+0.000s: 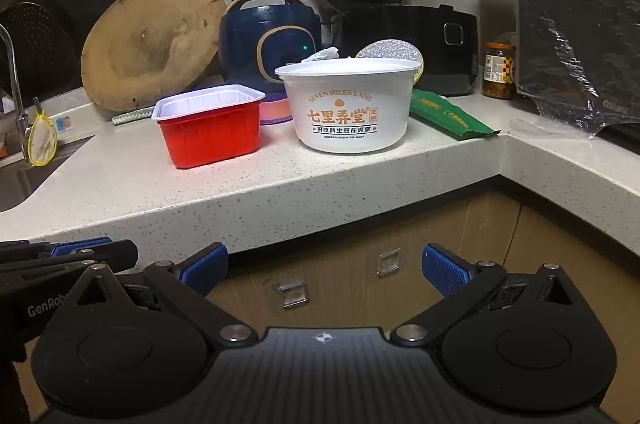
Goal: Collect trash
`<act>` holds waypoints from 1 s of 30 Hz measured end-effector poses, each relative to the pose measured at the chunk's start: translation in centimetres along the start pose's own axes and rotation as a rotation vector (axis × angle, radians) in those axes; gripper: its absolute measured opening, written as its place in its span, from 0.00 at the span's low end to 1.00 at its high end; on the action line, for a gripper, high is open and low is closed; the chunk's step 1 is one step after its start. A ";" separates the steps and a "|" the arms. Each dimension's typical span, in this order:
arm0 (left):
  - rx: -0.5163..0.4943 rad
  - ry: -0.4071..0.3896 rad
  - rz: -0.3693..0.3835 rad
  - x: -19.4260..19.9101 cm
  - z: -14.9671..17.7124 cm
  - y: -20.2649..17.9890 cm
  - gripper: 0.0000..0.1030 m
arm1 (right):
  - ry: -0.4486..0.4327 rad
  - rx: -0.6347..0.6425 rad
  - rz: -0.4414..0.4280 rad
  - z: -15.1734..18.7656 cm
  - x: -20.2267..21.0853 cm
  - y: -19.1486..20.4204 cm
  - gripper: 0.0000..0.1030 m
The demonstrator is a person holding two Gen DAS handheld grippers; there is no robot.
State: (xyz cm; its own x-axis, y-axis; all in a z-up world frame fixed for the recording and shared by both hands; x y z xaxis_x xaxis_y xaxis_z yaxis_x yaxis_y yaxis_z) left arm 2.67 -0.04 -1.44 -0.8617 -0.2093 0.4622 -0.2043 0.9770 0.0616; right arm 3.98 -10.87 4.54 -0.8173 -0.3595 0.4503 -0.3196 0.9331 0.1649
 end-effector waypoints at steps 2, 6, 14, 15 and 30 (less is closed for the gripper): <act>0.005 -0.020 0.002 -0.1 0.0 0.1 0.20 | 0.002 -0.002 0.002 0.1 0.0 -0.1 1.00; 0.008 -0.021 0.004 -0.5 0.0 -0.3 0.20 | 0.006 -0.001 0.007 0.2 -0.1 -0.1 1.00; 0.003 -0.023 0.000 0.0 0.2 -0.2 0.20 | 0.007 -0.005 0.010 0.2 0.0 -0.1 1.00; 0.003 -0.023 0.000 0.0 0.2 -0.3 0.20 | 0.006 -0.005 0.011 0.2 0.0 -0.1 1.00; -0.005 -0.026 -0.005 -0.1 0.3 -0.2 0.20 | 0.006 -0.005 0.012 0.2 0.0 0.0 1.00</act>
Point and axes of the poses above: each gripper's, at about its wrist camera, not at the fingertips, and x roughly against the way its jaws point, y to its left, z to its underside, the point moved 3 cm from there along -x, roughly the way its jaws point, and after that the axes turned 12 degrees about -z, right-handed, at the moved point
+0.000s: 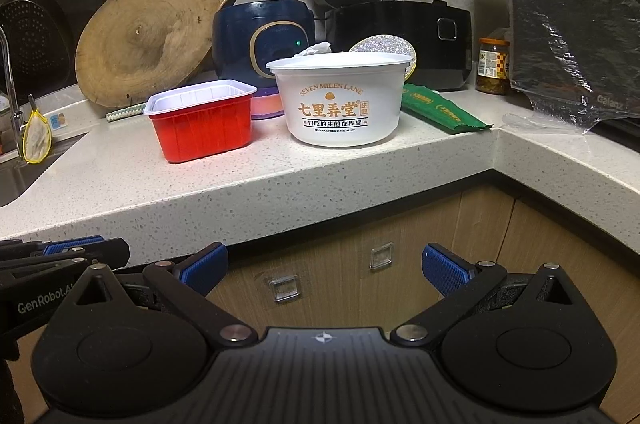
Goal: Collect trash
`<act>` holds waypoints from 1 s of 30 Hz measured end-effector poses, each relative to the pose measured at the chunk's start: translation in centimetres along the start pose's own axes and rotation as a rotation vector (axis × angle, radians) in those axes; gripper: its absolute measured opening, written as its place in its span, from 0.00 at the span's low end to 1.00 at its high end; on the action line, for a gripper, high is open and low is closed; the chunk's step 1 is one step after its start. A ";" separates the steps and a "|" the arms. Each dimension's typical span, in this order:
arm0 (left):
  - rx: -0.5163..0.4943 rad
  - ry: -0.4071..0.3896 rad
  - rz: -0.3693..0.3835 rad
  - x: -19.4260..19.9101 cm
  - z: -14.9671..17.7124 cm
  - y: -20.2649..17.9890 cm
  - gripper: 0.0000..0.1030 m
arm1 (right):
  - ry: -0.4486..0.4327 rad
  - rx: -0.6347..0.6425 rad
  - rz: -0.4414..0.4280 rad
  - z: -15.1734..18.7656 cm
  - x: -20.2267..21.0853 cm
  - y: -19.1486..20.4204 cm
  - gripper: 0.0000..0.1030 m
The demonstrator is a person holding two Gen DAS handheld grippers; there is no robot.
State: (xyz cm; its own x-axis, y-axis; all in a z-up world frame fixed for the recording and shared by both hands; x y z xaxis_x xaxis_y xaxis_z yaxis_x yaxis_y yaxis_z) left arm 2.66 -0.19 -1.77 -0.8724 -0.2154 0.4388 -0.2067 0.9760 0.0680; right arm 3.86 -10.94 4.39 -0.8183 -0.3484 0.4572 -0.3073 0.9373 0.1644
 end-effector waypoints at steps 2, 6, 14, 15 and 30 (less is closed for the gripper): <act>-0.001 -0.002 -0.001 0.0 0.0 0.0 0.20 | 0.002 0.000 0.001 0.0 0.0 0.0 1.00; 0.009 0.001 0.003 0.1 0.1 0.2 0.20 | 0.002 -0.003 0.005 0.2 0.0 -0.1 1.00; 0.005 -0.005 -0.005 -0.1 0.1 0.3 0.20 | 0.009 -0.001 0.013 0.2 -0.3 -0.2 1.00; 0.005 -0.008 -0.006 -0.2 0.1 0.3 0.20 | 0.009 -0.002 0.015 0.2 -0.3 -0.2 1.00; -0.007 0.042 0.022 -0.9 -1.0 0.3 0.20 | -0.169 -0.020 0.047 -2.1 1.2 -2.0 1.00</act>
Point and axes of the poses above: each gripper's, at about its wrist camera, not at the fingertips, and x roughly against the way its jaws point, y to its left, z to its underside, the point moved 3 cm from there along -x, roughly the way its jaws point, and after that the axes turned 12 degrees about -z, right-handed, at the moved point
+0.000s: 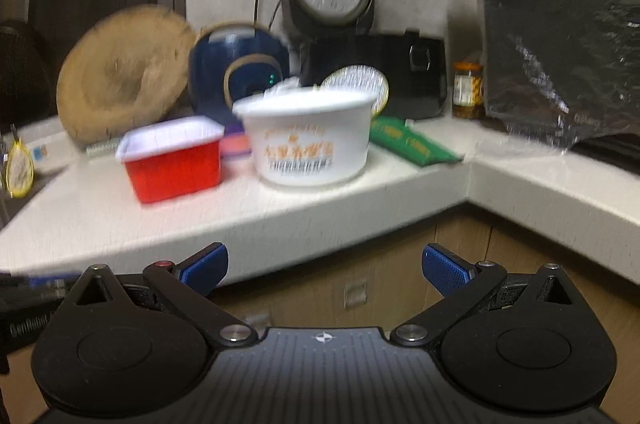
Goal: Collect trash
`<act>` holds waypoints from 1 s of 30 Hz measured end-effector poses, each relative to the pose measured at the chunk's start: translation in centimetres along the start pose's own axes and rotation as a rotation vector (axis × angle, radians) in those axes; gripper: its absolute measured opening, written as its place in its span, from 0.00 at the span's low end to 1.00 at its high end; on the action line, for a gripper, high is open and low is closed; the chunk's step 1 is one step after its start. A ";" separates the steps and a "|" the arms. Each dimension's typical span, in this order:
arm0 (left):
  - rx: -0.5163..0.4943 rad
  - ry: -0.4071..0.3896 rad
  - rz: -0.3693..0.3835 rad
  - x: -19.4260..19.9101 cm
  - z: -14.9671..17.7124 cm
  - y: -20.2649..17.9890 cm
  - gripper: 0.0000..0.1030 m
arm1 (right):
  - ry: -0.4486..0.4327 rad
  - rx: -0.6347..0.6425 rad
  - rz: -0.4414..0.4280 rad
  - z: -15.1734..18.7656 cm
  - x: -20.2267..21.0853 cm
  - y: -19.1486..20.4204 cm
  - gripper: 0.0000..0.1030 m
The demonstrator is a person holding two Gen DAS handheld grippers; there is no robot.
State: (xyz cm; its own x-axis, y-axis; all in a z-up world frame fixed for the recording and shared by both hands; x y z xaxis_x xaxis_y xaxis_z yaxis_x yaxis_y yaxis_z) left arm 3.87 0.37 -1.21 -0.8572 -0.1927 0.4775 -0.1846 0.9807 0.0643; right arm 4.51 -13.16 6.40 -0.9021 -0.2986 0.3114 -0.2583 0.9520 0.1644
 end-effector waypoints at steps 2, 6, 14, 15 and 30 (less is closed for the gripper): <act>0.005 -0.007 0.035 0.6 -1.1 0.4 0.20 | -0.048 -0.001 -0.004 -0.6 0.3 -0.4 1.00; 0.001 -0.098 0.058 1.7 -5.2 2.2 0.20 | 0.020 0.085 -0.004 -1.2 -0.6 0.2 1.00; 0.085 0.098 -0.024 -6.0 -13.6 6.3 0.21 | 0.095 0.205 -0.048 -1.0 -1.7 2.9 1.00; 0.105 0.110 -0.007 -6.7 -13.9 6.5 0.21 | 0.099 0.216 -0.059 -0.9 -1.7 3.2 1.00; -0.052 0.094 -0.123 -11.1 -14.3 3.7 0.26 | 0.126 0.095 -0.120 -1.4 -1.8 0.7 1.00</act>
Point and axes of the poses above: each gripper's, at about its wrist camera, not at the fingertips, and x roughly against the way its jaws point, y to its left, z to its underside, the point moved 3 cm from there along -x, roughly the way its jaws point, and after that the axes turned 12 degrees about -z, right-handed, at the moved point
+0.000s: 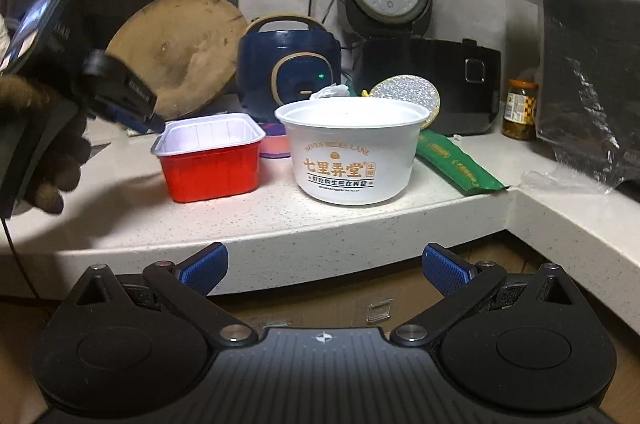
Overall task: Collect trash
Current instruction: 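Move the left gripper to the red-and-white tray and grasp its rim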
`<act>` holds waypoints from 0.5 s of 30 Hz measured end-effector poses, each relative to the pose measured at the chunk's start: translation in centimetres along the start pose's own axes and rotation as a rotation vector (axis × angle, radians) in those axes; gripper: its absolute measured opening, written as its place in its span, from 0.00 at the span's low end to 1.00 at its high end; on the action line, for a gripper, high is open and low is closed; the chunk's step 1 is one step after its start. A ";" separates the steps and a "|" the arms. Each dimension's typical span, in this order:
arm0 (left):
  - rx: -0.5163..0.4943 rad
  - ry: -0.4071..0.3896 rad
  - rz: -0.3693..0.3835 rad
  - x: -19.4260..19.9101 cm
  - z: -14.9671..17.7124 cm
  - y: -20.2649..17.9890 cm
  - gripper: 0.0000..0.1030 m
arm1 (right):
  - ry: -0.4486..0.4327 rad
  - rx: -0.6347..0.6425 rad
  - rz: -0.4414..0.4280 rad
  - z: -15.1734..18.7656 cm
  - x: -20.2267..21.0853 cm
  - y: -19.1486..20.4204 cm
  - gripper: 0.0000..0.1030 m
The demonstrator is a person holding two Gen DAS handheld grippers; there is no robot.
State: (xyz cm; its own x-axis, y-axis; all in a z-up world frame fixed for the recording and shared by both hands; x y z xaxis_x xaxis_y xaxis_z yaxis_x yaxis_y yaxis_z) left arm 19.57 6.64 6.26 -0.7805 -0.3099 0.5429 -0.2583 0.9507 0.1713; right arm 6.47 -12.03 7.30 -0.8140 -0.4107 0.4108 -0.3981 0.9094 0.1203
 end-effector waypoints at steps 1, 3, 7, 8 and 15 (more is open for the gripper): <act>-0.009 -0.008 -0.007 -0.1 0.0 0.2 0.27 | 0.000 0.005 0.009 -0.1 -0.2 -0.1 1.00; -0.033 -0.014 -0.034 -0.4 -0.1 0.9 0.27 | 0.004 0.013 0.013 -0.3 -0.6 -0.1 1.00; -0.055 -0.010 -0.089 -1.0 -0.4 3.2 0.27 | 0.020 0.005 -0.035 -1.2 -2.0 0.6 1.00; -0.033 -0.003 -0.083 -1.2 -0.6 4.0 0.25 | 0.020 -0.004 -0.051 -1.5 -2.4 0.8 1.00; 0.334 0.206 0.274 -3.1 -2.3 6.7 0.26 | 0.013 -0.031 -0.082 -4.0 -6.4 2.2 1.00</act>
State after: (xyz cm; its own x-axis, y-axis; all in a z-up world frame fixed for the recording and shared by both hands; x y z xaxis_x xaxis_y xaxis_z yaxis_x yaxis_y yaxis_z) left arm 21.59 14.00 7.63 -0.7247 -0.0085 0.6890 -0.2546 0.9325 -0.2563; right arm 12.54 -7.10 8.55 -0.7738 -0.4827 0.4102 -0.4492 0.8747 0.1819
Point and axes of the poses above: each gripper's, at about its wrist camera, not at the fingertips, and x roughly against the way its jaws point, y to its left, z to its underside, the point moved 3 cm from there along -x, roughly the way its jaws point, and after that the axes turned 12 degrees about -z, right-handed, at the moved point
